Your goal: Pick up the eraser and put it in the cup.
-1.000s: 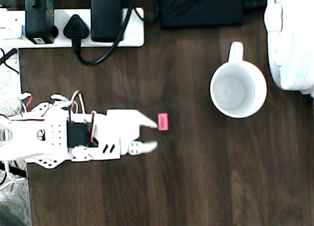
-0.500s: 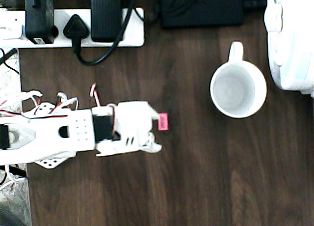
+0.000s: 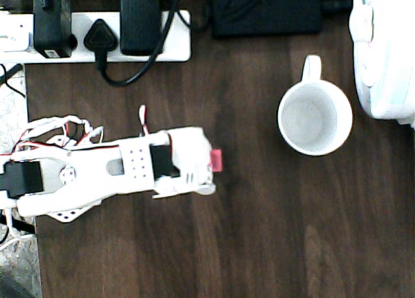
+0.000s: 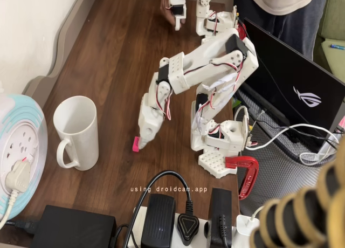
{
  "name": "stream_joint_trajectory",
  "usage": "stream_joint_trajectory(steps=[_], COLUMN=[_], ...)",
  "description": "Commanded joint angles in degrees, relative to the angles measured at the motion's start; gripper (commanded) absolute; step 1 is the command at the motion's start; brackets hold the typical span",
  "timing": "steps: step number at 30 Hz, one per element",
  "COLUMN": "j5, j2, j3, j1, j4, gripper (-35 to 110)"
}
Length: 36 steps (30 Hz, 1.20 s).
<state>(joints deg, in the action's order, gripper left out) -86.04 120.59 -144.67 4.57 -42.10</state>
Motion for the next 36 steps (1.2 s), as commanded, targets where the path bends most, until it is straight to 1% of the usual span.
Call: stream_joint_trajectory(steps=[1, 3, 4, 8, 11, 12, 23, 25, 26, 36], j5=[-18.8, -19.0, -18.9, -18.2, -18.0, -17.6, -15.3, -15.5, -15.6, -16.6], j2=[-1.3, -2.7, -4.7, -6.3, -6.1, -5.8, -2.5, -2.5, -2.5, -2.5], j3=[2.8, 3.4, 4.0, 4.2, 4.0, 4.0, 2.6, 2.5, 2.3, 2.7], j1=[0.5, 0.4, 0.2, -0.4, -0.5, -0.4, 0.8, 0.6, 0.4, 2.3], j4=[1.7, 1.8, 1.8, 1.8, 1.8, 1.8, 1.8, 1.6, 1.6, 3.6], gripper=[27, 27, 25, 8, 0, 0, 0, 16, 20, 19])
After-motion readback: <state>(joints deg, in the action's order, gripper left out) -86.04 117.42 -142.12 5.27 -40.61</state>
